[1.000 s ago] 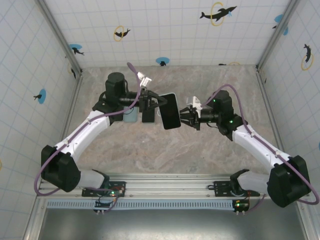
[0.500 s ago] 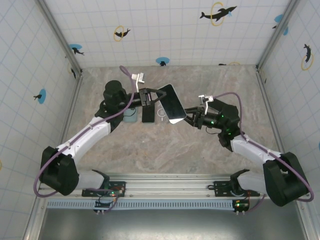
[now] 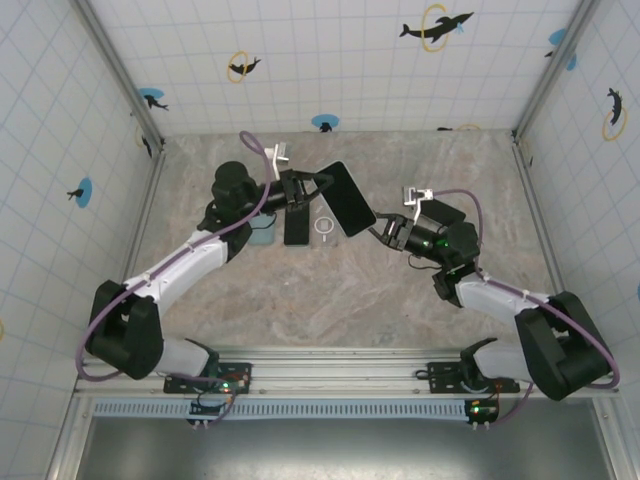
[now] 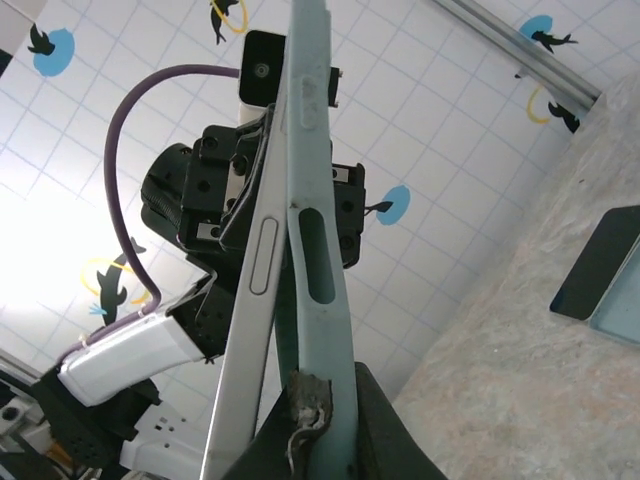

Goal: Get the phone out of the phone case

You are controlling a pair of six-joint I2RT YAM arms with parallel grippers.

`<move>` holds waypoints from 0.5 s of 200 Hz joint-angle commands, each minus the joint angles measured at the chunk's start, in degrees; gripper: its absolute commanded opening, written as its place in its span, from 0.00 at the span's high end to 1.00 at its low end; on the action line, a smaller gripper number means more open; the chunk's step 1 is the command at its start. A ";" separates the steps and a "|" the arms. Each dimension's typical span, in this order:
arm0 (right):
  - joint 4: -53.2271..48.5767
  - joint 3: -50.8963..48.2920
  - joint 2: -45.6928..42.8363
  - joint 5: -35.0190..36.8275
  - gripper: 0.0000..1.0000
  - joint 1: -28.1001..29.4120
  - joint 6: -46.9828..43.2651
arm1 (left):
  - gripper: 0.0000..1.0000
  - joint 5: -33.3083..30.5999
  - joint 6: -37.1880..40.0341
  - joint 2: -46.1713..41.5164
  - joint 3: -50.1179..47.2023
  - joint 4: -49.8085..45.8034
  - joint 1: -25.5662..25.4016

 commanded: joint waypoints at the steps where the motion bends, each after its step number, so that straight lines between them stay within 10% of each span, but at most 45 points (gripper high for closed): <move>1: 10.25 0.37 -0.50 -1.06 0.96 1.53 3.11 | 0.87 -7.10 -0.16 1.79 0.01 0.96 0.07; 100: 7.47 -0.36 0.02 6.49 1.00 0.30 5.77 | 0.44 -12.23 -5.76 2.51 0.21 0.29 -0.02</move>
